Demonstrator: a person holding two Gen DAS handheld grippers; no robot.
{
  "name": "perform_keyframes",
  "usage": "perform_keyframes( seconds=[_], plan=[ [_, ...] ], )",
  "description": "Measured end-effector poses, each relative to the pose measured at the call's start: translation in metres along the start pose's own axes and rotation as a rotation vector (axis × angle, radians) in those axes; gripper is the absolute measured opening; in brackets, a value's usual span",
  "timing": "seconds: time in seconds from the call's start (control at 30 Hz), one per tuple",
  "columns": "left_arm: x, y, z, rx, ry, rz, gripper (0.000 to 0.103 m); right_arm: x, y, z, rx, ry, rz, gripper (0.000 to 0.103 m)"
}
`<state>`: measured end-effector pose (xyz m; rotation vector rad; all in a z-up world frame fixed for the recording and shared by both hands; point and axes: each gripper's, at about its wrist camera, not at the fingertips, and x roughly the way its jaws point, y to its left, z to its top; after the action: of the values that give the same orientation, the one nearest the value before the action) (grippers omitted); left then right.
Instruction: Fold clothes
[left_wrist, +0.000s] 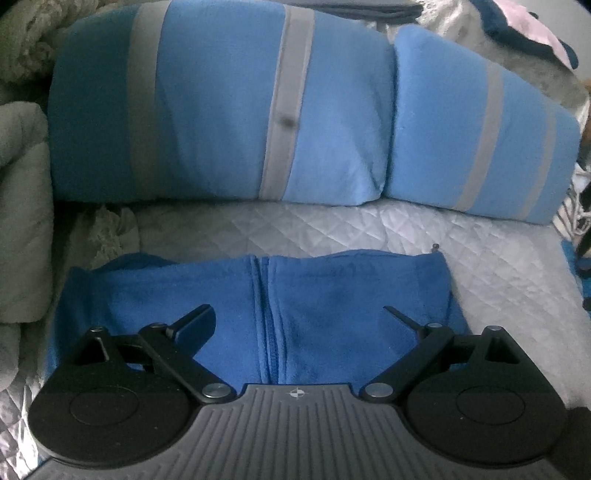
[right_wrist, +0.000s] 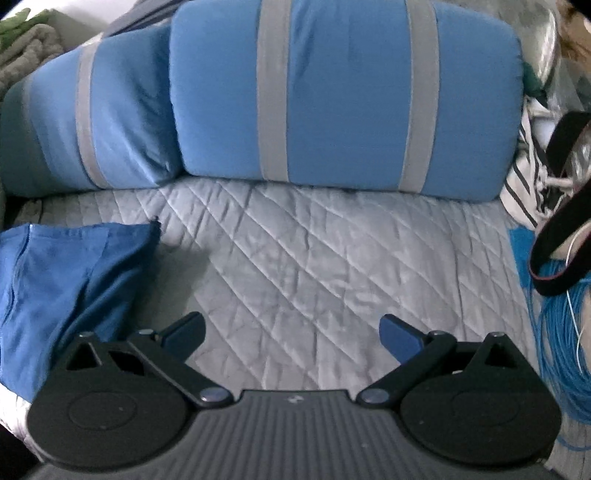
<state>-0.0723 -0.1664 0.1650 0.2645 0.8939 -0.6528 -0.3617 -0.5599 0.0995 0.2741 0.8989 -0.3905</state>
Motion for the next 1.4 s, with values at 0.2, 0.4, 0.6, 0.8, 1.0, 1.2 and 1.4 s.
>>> perform_keyframes(
  seconds=[0.2, 0.4, 0.6, 0.8, 1.0, 1.2, 1.4],
  plan=[
    [0.039, 0.006, -0.002, -0.016, 0.011, 0.047, 0.096, 0.011, -0.003, -0.008, 0.003, 0.018, 0.004, 0.103],
    [0.087, 0.019, -0.001, -0.073, 0.013, 0.039, 0.096, 0.027, -0.005, -0.016, 0.017, 0.048, 0.029, 0.103],
    [0.121, 0.02, -0.001, -0.035, -0.026, 0.074, 0.096, 0.043, -0.009, -0.023, 0.019, 0.077, 0.048, 0.103],
    [0.152, 0.017, -0.006, -0.026, -0.03, 0.108, 0.103, 0.055, -0.012, -0.03, 0.039, 0.1, 0.051, 0.103],
    [0.161, 0.026, -0.016, -0.066, -0.074, 0.086, 0.103, 0.054, -0.012, -0.034, 0.028, 0.109, 0.06, 0.103],
    [0.159, 0.024, -0.02, -0.053, -0.108, 0.085, 0.103, 0.048, -0.014, -0.036, 0.027, 0.102, 0.048, 0.103],
    [0.125, 0.018, -0.016, -0.027, -0.112, 0.07, 0.103, 0.038, -0.015, -0.037, 0.028, 0.082, 0.037, 0.103]
  ],
)
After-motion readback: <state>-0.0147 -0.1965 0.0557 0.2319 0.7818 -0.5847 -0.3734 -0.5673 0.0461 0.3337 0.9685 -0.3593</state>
